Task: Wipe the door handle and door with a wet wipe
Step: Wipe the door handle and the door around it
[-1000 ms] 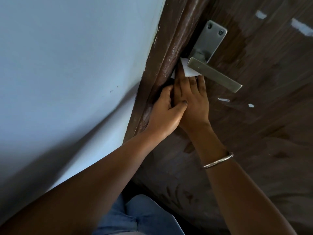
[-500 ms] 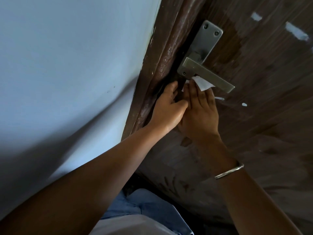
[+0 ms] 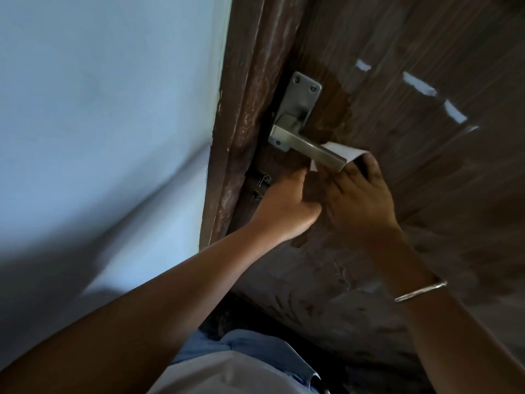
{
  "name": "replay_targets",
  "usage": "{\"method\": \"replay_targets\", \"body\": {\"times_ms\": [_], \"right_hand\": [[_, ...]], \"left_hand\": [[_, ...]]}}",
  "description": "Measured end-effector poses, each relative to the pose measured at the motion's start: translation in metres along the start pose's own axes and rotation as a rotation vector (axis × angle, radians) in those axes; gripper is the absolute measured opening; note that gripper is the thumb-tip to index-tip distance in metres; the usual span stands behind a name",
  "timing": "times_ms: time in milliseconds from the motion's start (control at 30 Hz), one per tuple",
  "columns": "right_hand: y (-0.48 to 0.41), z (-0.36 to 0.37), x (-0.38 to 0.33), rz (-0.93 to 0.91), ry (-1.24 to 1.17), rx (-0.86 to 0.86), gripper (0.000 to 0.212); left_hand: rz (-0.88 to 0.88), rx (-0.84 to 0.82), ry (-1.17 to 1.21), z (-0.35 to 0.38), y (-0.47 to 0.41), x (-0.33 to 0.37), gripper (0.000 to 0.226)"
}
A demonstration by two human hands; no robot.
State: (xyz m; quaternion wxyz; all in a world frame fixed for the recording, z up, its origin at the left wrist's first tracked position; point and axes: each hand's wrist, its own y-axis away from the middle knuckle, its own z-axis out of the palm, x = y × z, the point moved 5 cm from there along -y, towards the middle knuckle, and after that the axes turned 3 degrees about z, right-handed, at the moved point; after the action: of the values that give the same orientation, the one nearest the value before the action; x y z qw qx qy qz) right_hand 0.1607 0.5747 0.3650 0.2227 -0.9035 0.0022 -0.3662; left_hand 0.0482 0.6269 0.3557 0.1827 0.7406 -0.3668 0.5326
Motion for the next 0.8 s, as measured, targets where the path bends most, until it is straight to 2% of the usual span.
{"method": "replay_targets", "body": {"times_ms": [100,167,200,267,333,400,500,600,733,800], "right_hand": [[-0.016,-0.007,0.019,0.082,-0.027,0.035,0.045],[-0.023,-0.013,0.019,0.033,-0.035,0.043,0.049],[-0.021,-0.015,0.019,-0.019,-0.024,0.053,0.046],[-0.012,-0.019,0.024,-0.093,0.027,0.079,0.035],[-0.007,-0.021,0.037,-0.045,0.057,0.068,0.045],[-0.015,-0.023,0.047,0.057,0.031,0.057,0.059],[-0.032,-0.028,0.039,0.044,-0.009,0.044,0.055],[-0.029,-0.037,0.037,-0.019,0.010,0.050,0.042],[-0.038,-0.047,0.048,0.103,0.034,0.011,0.054],[-0.058,-0.052,0.043,0.089,0.077,0.010,0.055]], "left_hand": [[0.094,-0.075,-0.121,0.014,0.000,0.027,0.055],[0.065,-0.110,-0.240,0.019,-0.001,0.036,0.062],[0.056,-0.110,-0.320,0.018,-0.002,0.040,0.057],[0.117,-0.038,-0.459,0.008,-0.001,0.050,0.033],[0.207,0.090,-0.498,-0.006,0.001,0.062,0.023],[0.318,0.185,-0.519,-0.014,-0.001,0.075,0.021],[0.458,0.234,-0.633,-0.023,-0.008,0.083,0.022],[0.474,0.259,-0.733,-0.037,-0.014,0.076,0.028],[0.452,0.271,-0.708,-0.054,-0.019,0.065,0.020],[0.452,0.253,-0.698,-0.056,-0.019,0.064,0.016]]}}
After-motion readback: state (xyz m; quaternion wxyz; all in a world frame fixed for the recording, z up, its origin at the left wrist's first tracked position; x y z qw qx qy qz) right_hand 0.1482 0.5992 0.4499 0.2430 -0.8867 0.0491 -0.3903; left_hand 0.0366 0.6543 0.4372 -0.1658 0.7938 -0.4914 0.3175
